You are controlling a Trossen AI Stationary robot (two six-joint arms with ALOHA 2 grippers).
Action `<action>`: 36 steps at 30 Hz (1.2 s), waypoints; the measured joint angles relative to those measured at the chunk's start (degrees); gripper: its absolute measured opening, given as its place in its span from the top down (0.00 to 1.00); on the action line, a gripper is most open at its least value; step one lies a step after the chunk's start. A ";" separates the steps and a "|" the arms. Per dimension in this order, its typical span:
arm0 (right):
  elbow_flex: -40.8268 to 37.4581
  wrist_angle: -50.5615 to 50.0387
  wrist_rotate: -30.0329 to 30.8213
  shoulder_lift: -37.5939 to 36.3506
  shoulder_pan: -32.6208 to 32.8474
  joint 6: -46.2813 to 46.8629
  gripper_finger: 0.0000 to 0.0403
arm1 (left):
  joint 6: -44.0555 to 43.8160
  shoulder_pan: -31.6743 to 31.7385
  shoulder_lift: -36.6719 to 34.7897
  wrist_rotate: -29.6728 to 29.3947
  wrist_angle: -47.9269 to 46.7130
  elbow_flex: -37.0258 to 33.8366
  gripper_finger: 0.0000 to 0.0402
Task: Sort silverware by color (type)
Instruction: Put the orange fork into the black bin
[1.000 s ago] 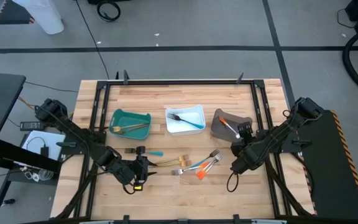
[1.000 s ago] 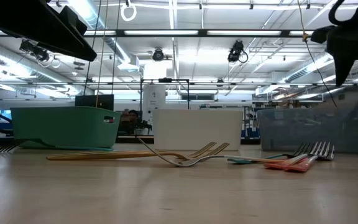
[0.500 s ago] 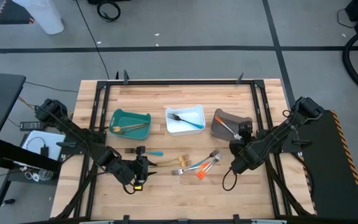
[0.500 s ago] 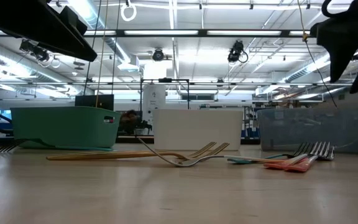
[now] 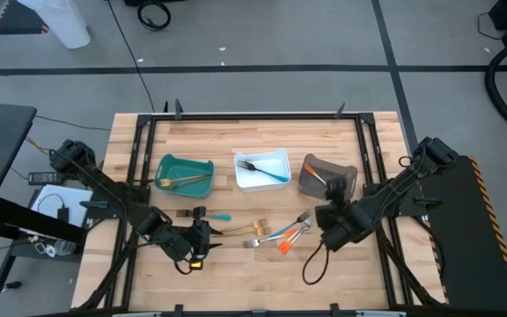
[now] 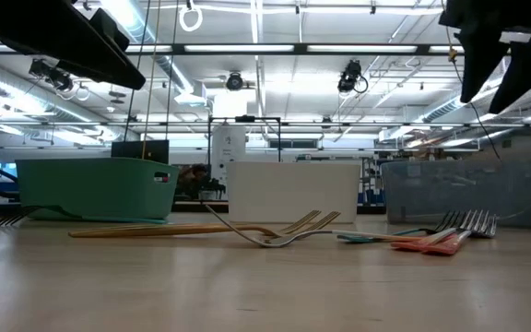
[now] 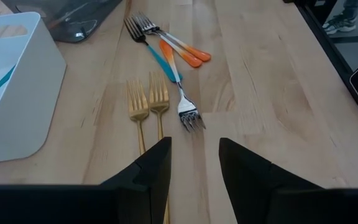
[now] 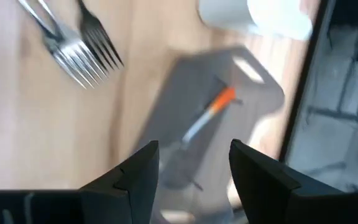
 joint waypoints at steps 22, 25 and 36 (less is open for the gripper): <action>-1.03 24.29 -14.51 6.43 -6.22 -11.07 0.57 | -2.23 0.00 -0.02 0.00 0.61 0.00 0.64; -1.05 24.41 -18.57 8.11 -7.69 -9.81 0.59 | -2.23 0.00 -0.02 0.00 0.72 0.00 0.64; -1.33 28.32 -20.88 11.71 -8.45 -11.90 0.67 | -2.28 -0.07 -0.02 0.01 1.34 0.00 0.64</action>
